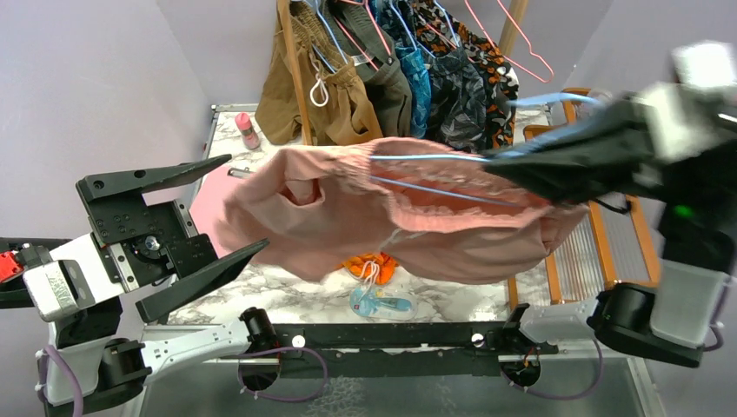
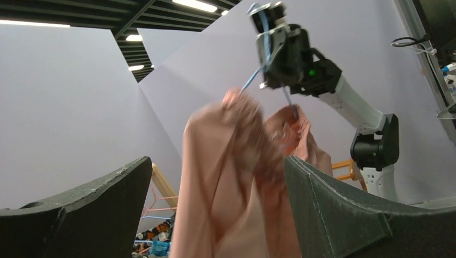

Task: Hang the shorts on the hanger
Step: Hang the shorts on the hanger.

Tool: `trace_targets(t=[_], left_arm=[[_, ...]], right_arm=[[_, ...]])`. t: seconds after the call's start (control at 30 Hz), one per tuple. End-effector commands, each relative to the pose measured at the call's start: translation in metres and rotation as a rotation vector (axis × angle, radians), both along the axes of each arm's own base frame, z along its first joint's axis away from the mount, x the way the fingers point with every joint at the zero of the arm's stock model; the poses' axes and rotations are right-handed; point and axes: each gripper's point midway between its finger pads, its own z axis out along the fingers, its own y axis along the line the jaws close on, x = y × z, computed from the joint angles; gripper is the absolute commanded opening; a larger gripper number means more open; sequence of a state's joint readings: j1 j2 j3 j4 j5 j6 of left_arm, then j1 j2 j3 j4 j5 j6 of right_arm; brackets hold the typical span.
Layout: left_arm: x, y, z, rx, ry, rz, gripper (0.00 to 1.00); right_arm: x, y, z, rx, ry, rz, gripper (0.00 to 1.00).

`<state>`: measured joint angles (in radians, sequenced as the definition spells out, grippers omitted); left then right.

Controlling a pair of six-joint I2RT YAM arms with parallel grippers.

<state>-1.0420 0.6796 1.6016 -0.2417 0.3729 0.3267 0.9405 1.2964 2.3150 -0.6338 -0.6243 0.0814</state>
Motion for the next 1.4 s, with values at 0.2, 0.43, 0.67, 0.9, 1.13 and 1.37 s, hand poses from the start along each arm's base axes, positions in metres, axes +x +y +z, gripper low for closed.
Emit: trace_targets(t=[0.2, 0.43, 0.67, 0.9, 1.13, 1.37], left_arm=[[-0.009, 0.013, 0.012, -0.042, -0.004, -0.017, 0.95], [-0.004, 0.004, 0.006, -0.018, 0.006, -0.018, 0.95], [0.014, -0.030, -0.020, 0.072, 0.059, -0.025, 0.95], [0.038, -0.087, -0.081, 0.288, 0.180, -0.070, 0.95], [0.052, -0.127, -0.138, 0.478, 0.276, -0.112, 0.92], [0.065, -0.144, -0.179, 0.605, 0.326, -0.096, 0.85]], right_arm=[[0.009, 0.005, -0.048, -0.061, 0.015, -0.034, 0.01], [0.025, 0.012, -0.093, -0.171, 0.088, -0.090, 0.01], [0.028, 0.014, -0.106, -0.204, 0.112, -0.093, 0.01], [0.033, 0.023, -0.145, -0.282, 0.161, -0.087, 0.01], [0.039, 0.027, -0.179, -0.343, 0.191, -0.103, 0.01], [0.041, 0.029, -0.199, -0.377, 0.205, -0.102, 0.01]])
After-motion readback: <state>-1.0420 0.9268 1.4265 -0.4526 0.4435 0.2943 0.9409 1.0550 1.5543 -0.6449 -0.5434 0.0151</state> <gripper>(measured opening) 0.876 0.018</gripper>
